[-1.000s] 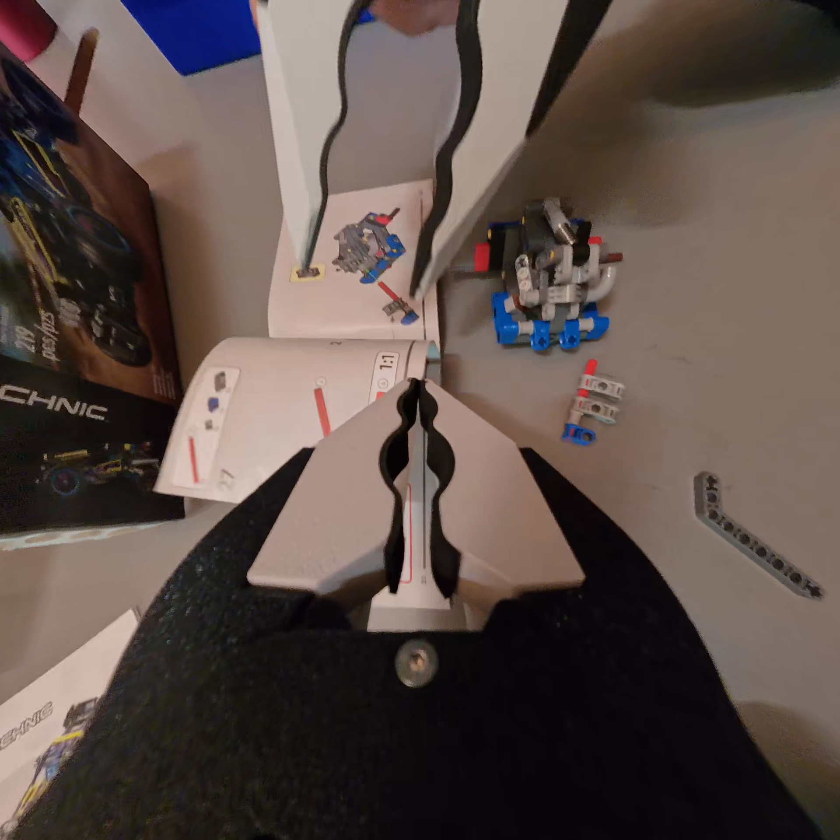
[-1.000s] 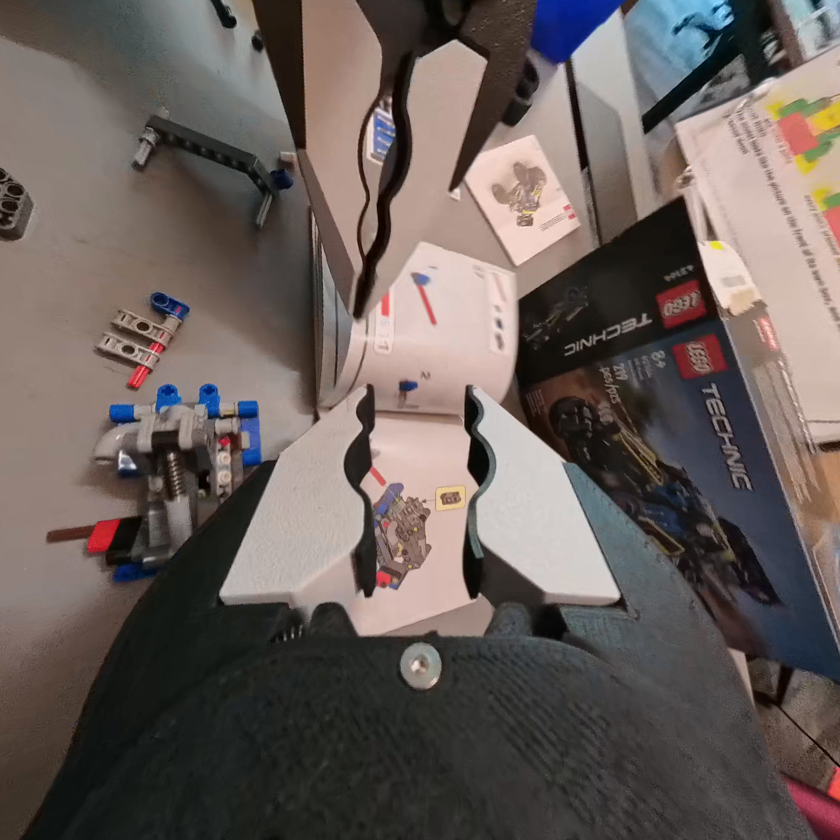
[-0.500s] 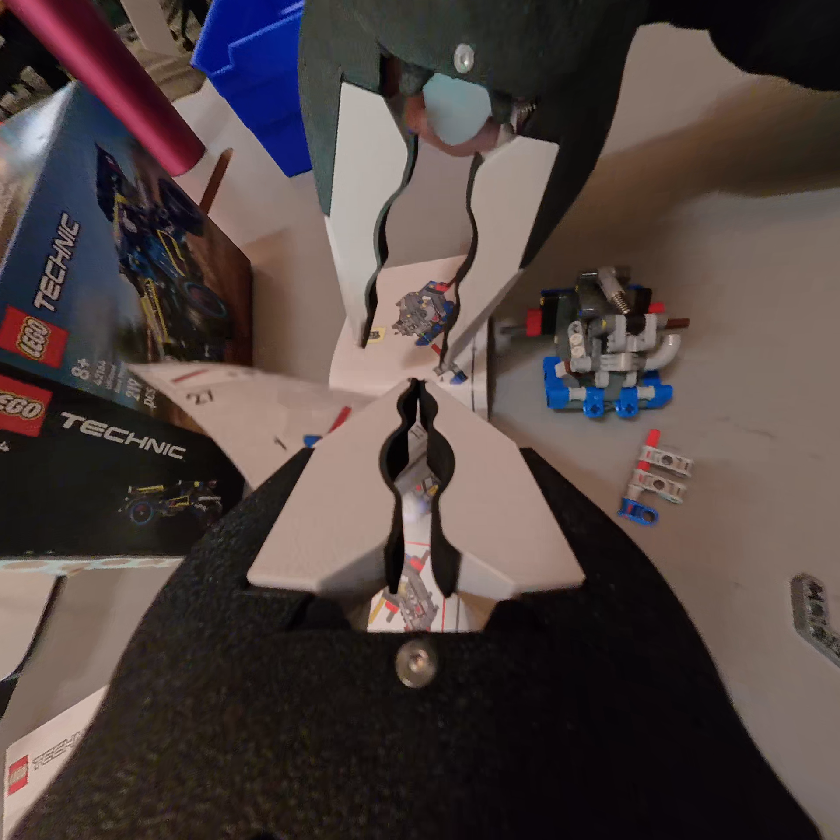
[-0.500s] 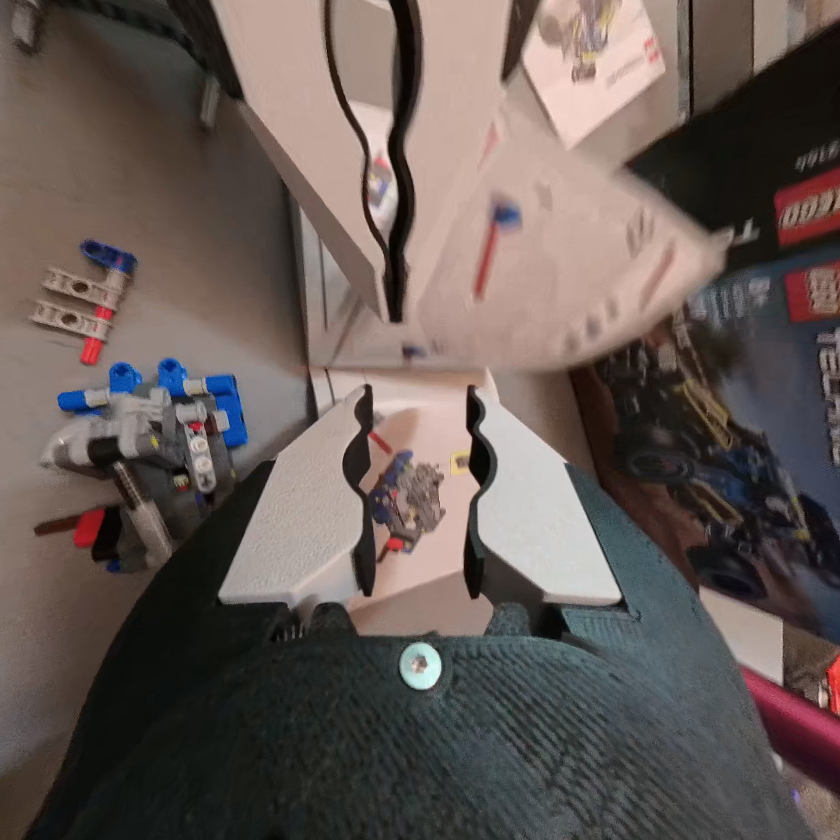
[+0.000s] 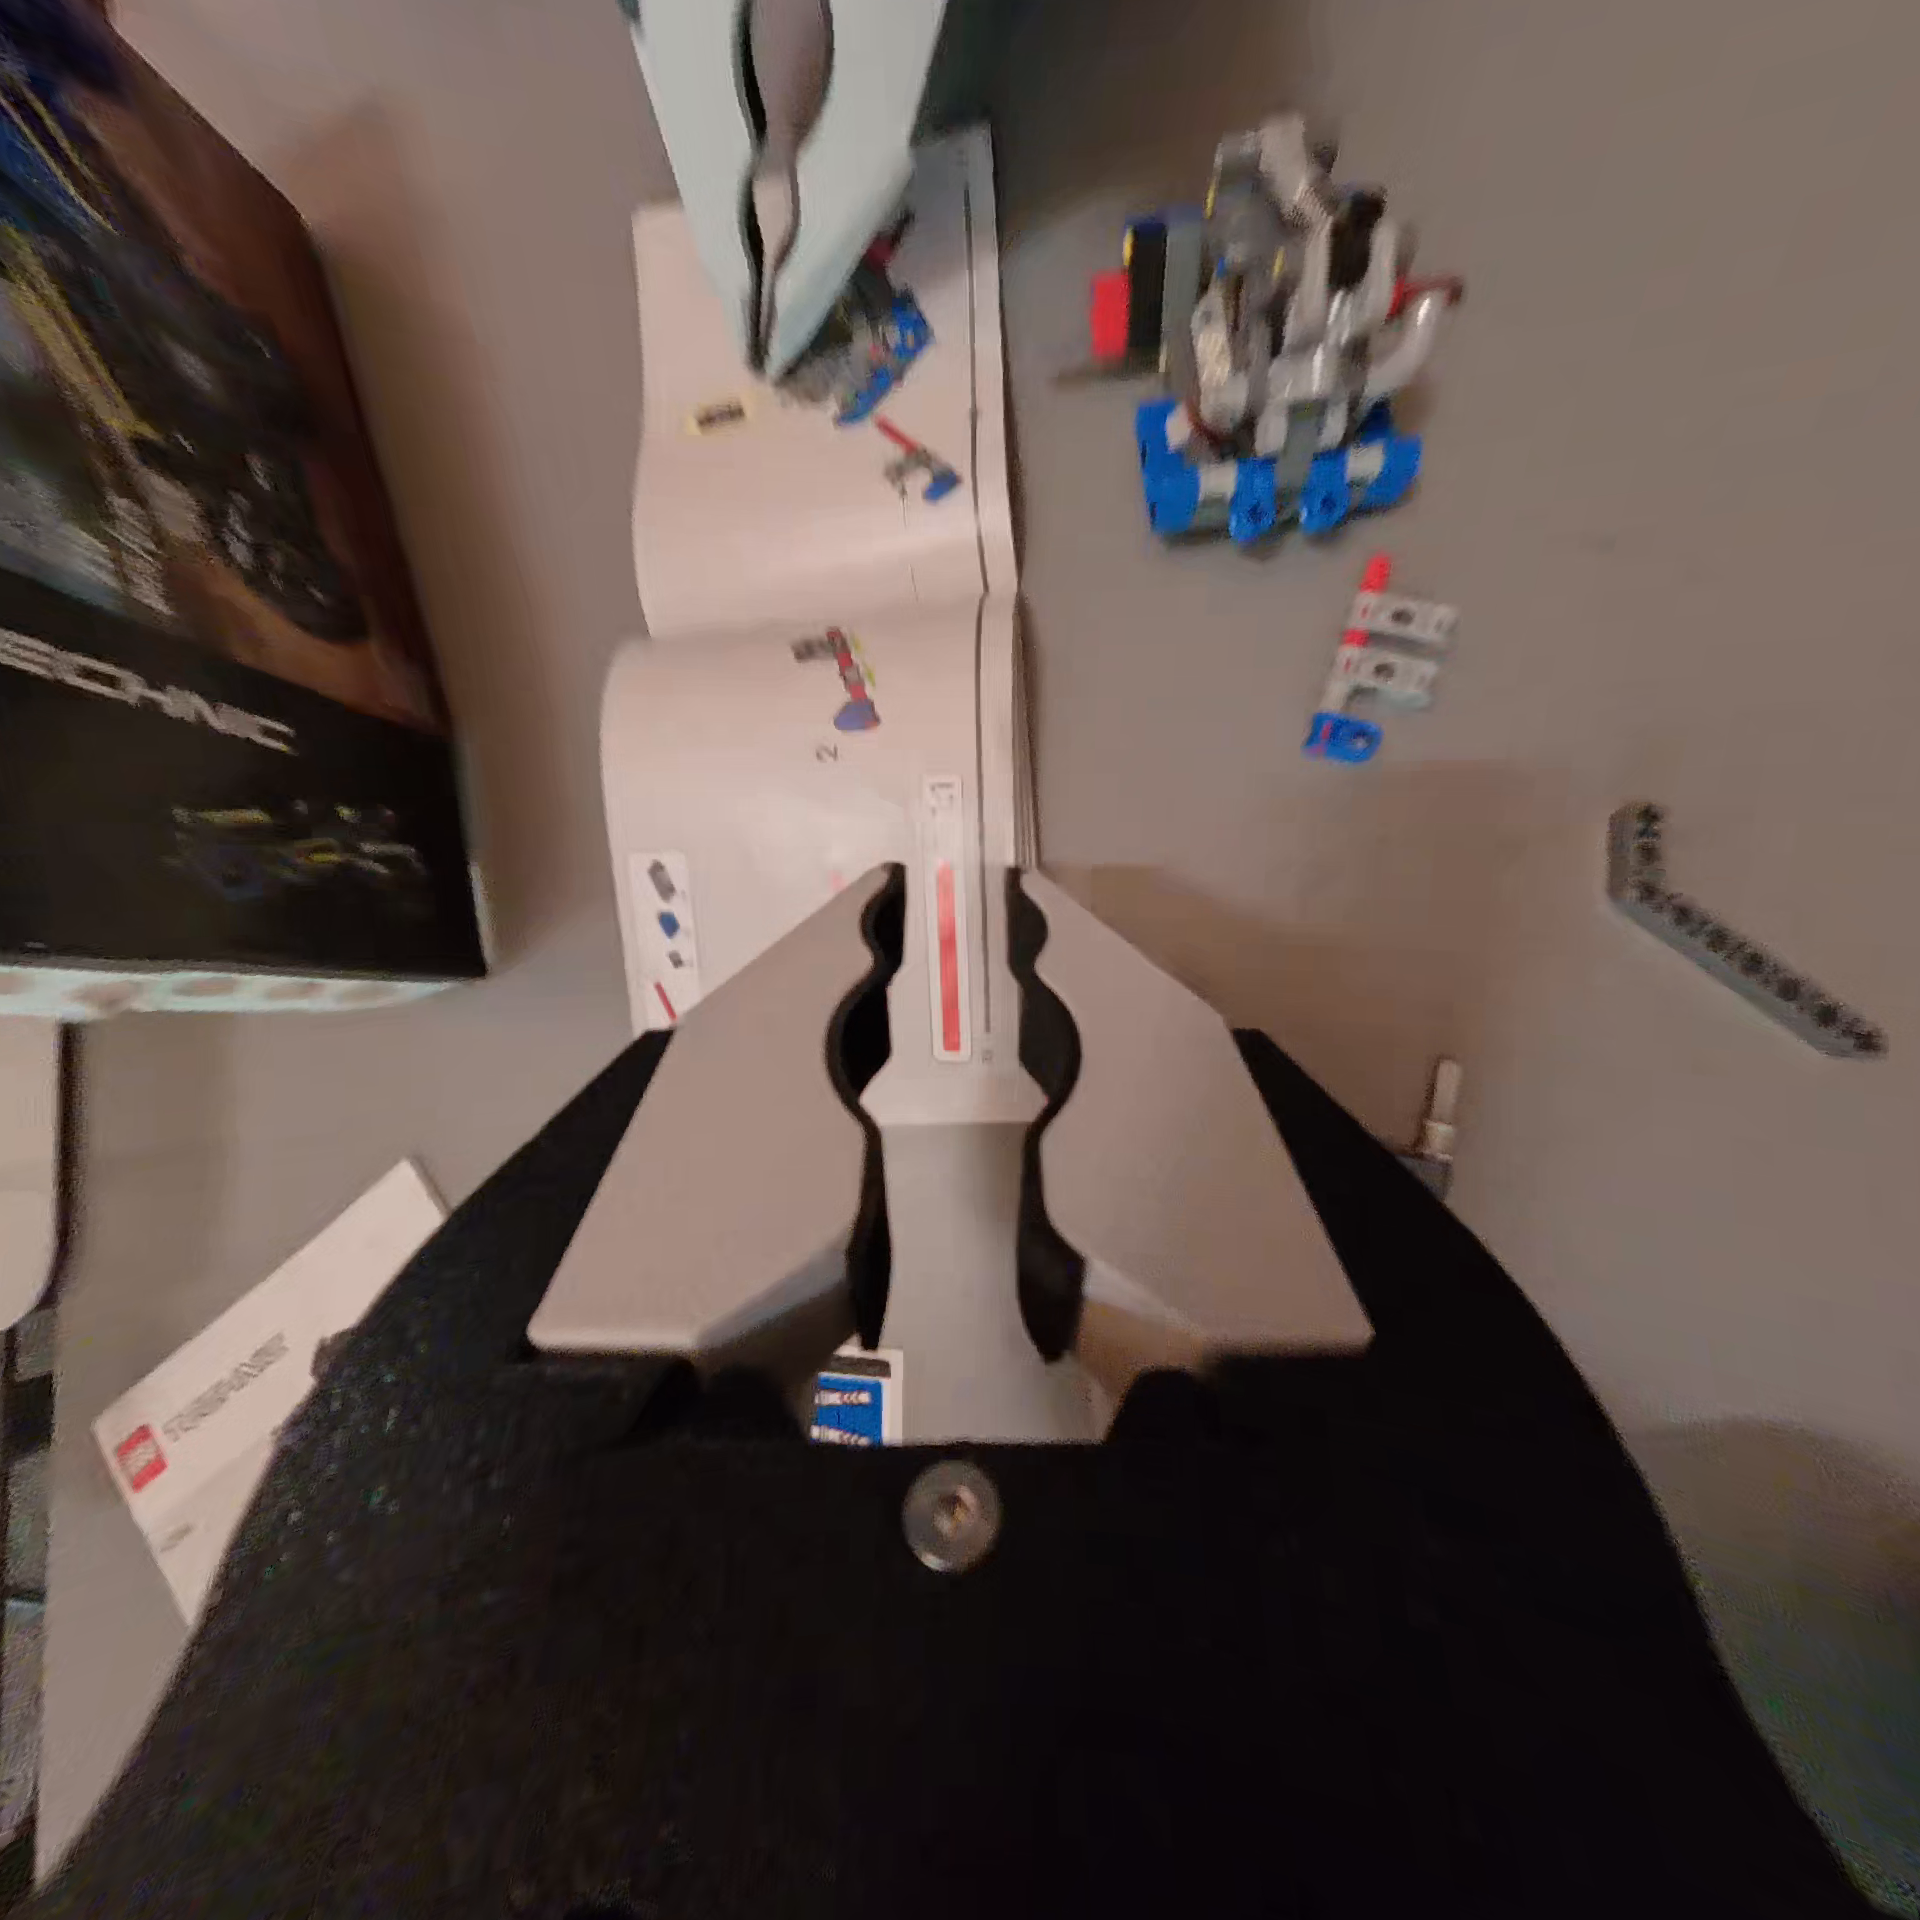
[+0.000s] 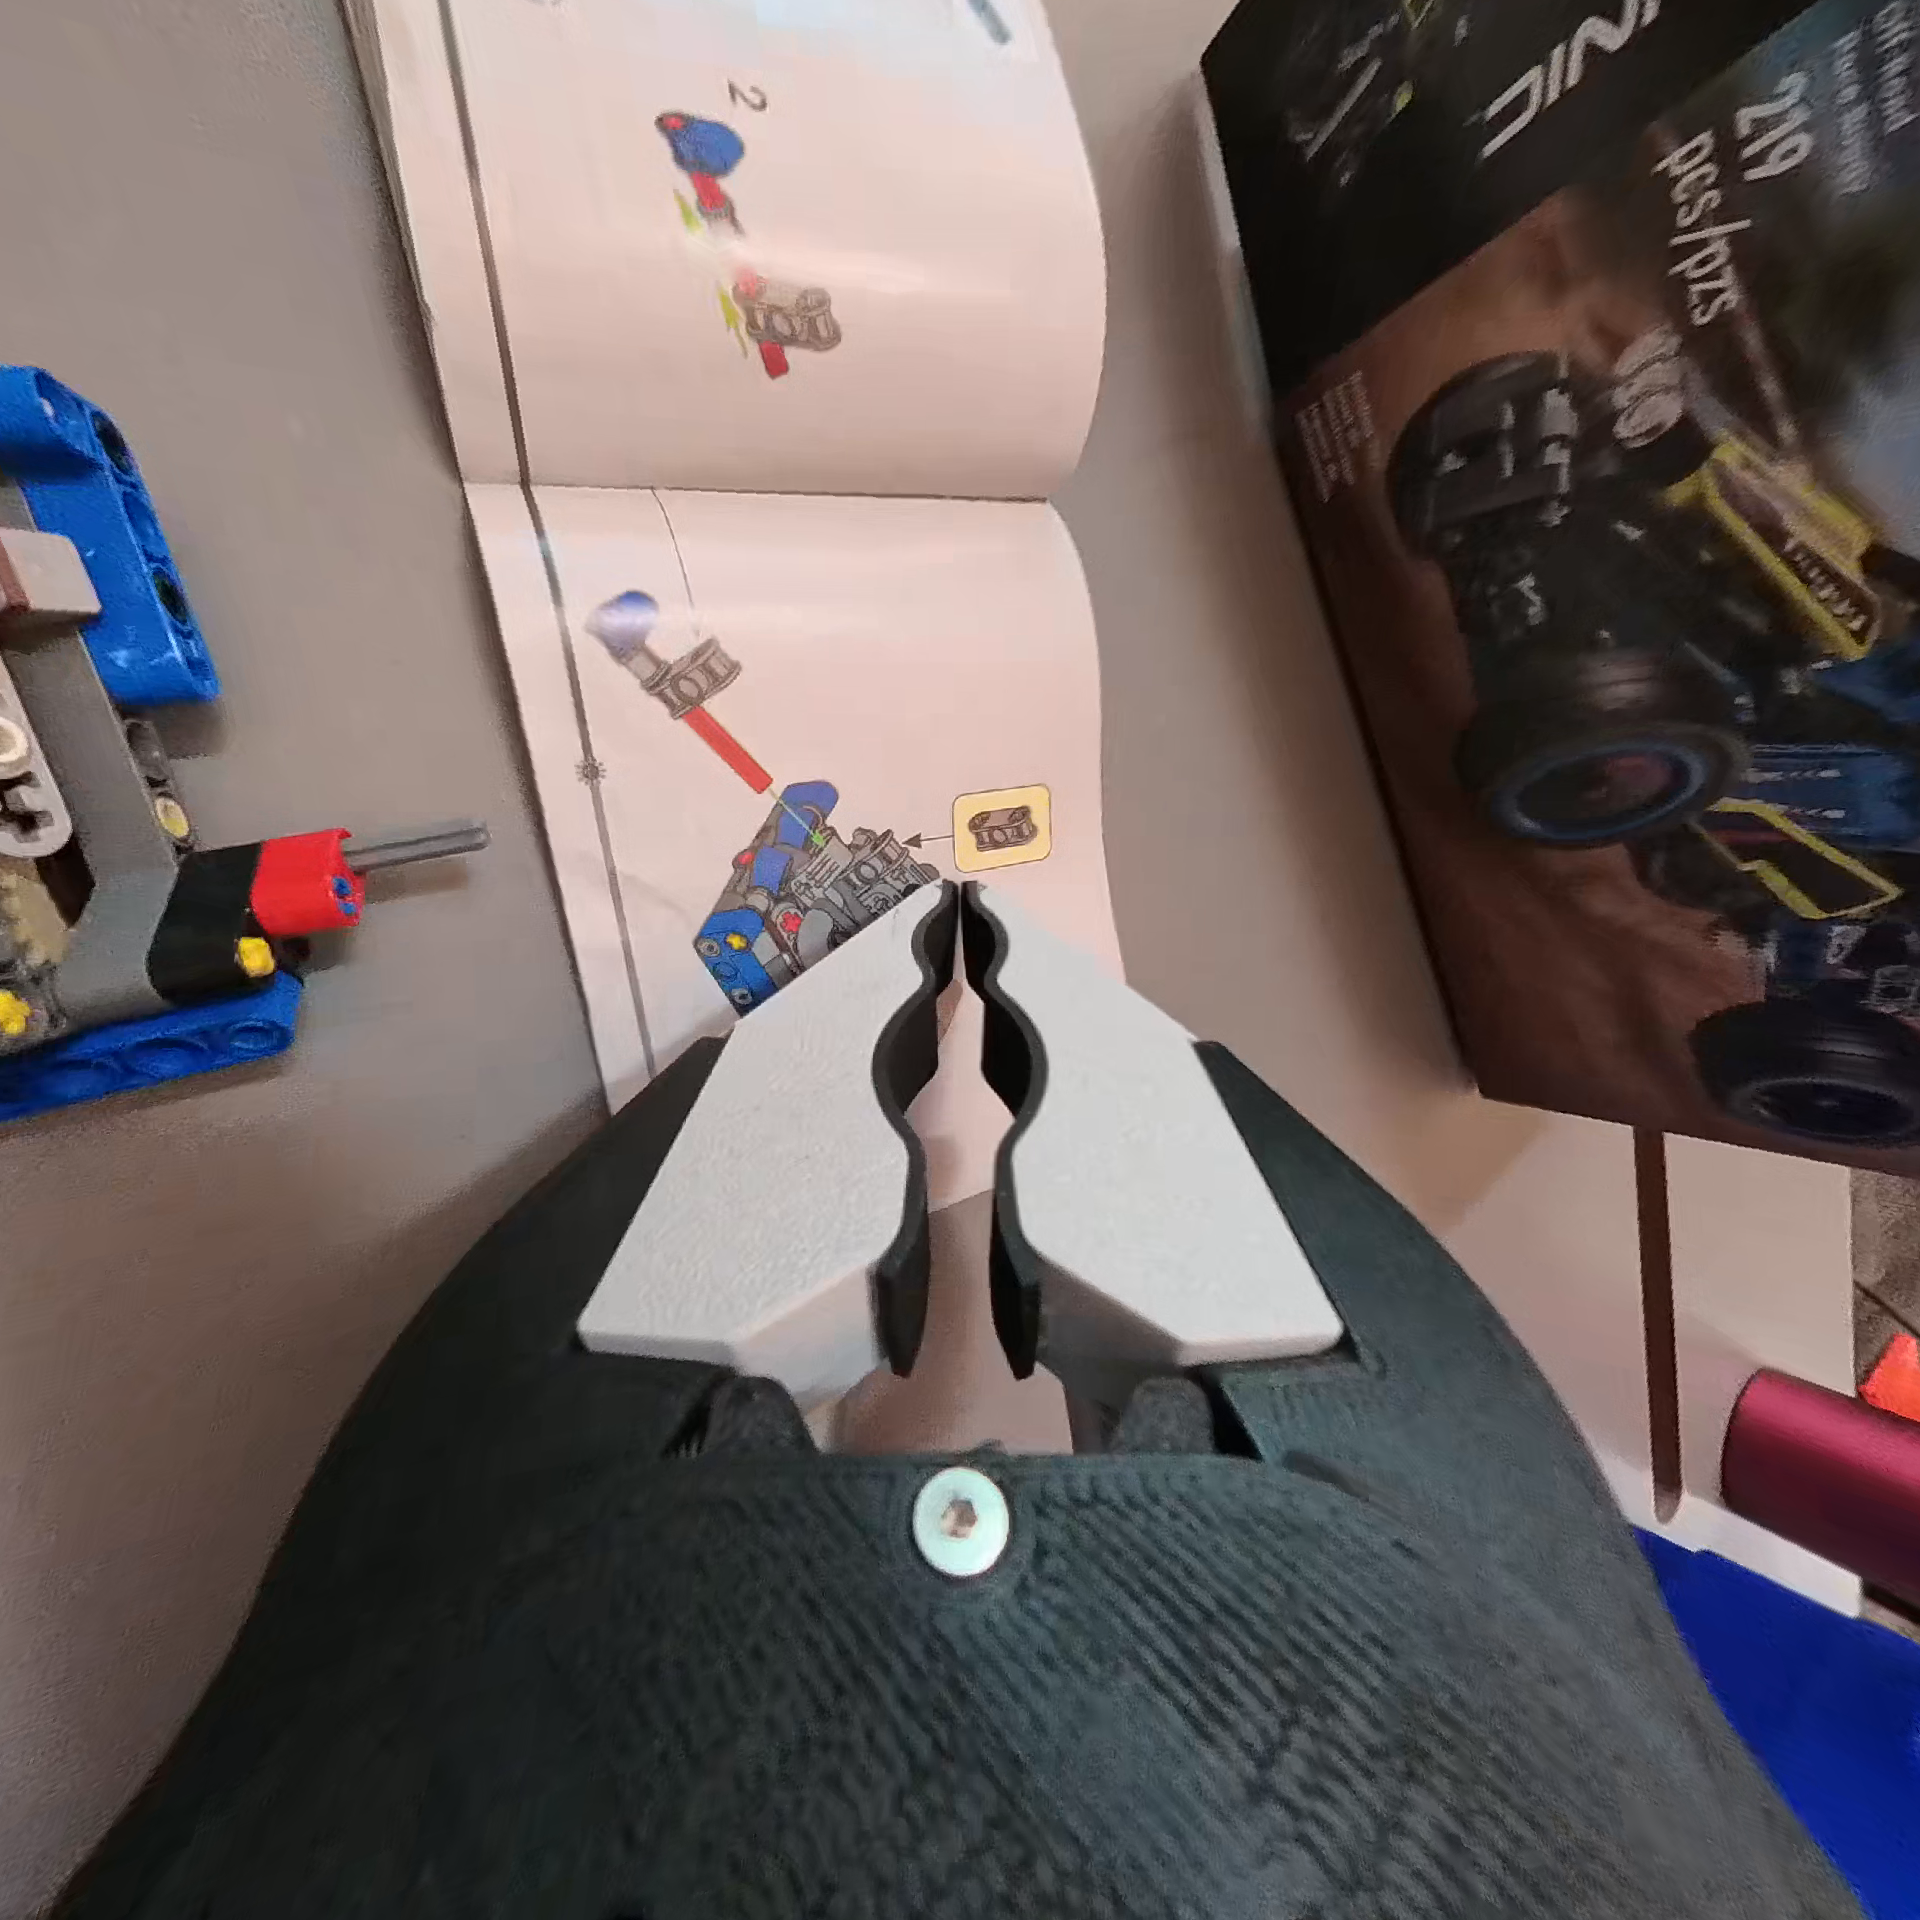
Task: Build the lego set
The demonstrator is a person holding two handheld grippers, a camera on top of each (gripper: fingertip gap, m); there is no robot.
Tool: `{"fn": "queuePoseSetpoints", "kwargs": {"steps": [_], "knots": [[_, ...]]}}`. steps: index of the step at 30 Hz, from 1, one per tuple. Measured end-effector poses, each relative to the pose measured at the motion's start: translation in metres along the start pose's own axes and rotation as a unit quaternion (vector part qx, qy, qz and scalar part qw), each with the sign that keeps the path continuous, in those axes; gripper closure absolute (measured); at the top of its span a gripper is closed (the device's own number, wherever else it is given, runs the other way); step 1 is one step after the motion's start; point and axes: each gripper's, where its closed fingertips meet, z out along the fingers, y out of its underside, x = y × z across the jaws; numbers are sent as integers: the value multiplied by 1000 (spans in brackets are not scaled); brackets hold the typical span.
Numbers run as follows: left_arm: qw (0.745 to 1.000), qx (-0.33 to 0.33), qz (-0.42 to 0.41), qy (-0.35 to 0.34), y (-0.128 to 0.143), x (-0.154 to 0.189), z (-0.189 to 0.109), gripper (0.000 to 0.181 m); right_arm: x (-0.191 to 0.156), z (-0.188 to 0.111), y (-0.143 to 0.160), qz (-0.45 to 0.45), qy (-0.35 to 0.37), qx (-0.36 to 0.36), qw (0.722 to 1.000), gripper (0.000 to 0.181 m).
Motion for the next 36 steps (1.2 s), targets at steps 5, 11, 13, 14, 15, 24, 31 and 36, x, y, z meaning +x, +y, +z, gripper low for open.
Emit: {"fn": "queuePoseSetpoints", "kwargs": {"steps": [5, 11, 13, 14, 15, 24, 31, 36], "knots": [[999, -34, 1, 1, 6, 2, 35, 143, 3, -6, 0, 4, 28, 34, 999, 181], [999, -43, -15, 18, 5, 5, 48, 149, 5, -10, 4, 11, 67, 75, 995, 181], [999, -43, -11, 12, 4, 3, 50, 157, 3, -11, 4, 8, 70, 85, 994, 181], [999, -45, -7, 9, 3, 3, 50, 160, 2, -12, 4, 8, 69, 88, 994, 181], [999, -46, -3, 4, 3, 2, 51, 166, 1, -13, 3, 8, 67, 91, 994, 181], [1000, -24, 12, -16, -11, -1, 45, 178, -5, -12, 1, 15, 47, 102, 994, 181], [999, -16, 15, -37, -16, -6, 45, 177, -7, -21, -7, 2, 46, 109, 993, 181], [999, -29, 13, -29, -11, -4, 50, 166, 1, -26, -4, 15, 66, 114, 991, 179]]}}
